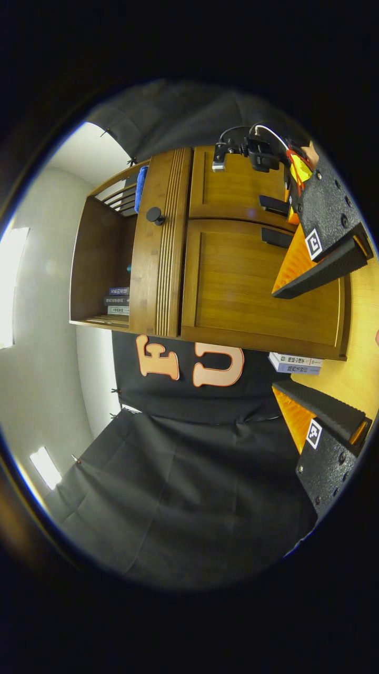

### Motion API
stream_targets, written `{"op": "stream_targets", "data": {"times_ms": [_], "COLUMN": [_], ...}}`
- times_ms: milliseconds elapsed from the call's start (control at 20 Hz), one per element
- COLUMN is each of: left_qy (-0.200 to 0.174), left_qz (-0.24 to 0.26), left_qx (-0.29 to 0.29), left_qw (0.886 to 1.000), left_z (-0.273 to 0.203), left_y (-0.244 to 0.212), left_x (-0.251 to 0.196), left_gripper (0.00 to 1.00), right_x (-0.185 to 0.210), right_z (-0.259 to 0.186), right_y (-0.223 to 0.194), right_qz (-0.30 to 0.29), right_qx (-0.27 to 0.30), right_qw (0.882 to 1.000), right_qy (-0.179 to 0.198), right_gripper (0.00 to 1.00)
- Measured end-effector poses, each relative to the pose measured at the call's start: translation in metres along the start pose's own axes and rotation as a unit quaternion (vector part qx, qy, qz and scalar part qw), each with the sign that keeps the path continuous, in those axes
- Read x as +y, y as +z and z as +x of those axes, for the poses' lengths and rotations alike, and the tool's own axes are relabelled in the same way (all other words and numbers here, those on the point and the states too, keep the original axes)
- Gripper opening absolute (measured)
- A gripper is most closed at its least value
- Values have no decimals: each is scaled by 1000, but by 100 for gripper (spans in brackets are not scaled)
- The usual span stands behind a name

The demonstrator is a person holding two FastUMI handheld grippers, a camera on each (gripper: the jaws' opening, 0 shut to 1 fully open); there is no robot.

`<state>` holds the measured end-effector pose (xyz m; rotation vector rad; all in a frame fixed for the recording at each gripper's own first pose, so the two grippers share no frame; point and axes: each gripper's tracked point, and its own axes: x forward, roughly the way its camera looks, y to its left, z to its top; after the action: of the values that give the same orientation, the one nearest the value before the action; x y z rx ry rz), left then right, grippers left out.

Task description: Open the right door of the double-door shoe cabinet with the right hand, and open the left door with the left hand.

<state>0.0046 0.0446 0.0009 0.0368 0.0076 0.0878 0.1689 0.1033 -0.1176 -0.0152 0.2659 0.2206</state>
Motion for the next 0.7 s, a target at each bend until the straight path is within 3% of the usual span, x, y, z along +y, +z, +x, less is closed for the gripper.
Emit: {"op": "stream_targets", "data": {"times_ms": [200,250,350,400,500,650,700], "left_qy": [3,2,1,0,-3,-9,-11], "left_qz": [2,1,0,1,3,5,5], "left_qx": [2,4,5,5,4,4,6], "left_qw": [1000,1000,1000,1000,1000,1000,1000], "left_z": [-7,-9,-12,-12,-15,-17,-16], "left_y": [0,0,0,0,2,-1,-2], "left_x": [3,3,1,0,-4,-10,-13], "left_gripper": [98,91,91,98,92,91,91], "right_x": [1,1,-1,-2,-3,-5,-8], "right_z": [-17,-21,-31,-37,-44,-57,-62], "right_y": [-2,-3,-4,-3,-7,-7,-8], "right_qz": [7,7,10,11,15,22,22], "right_qx": [0,1,3,5,5,2,2], "right_qw": [1000,1000,1000,1000,1000,1000,1000], "right_qy": [6,5,6,6,9,9,8], "right_gripper": [37,34,33,34,34,38,33]}}
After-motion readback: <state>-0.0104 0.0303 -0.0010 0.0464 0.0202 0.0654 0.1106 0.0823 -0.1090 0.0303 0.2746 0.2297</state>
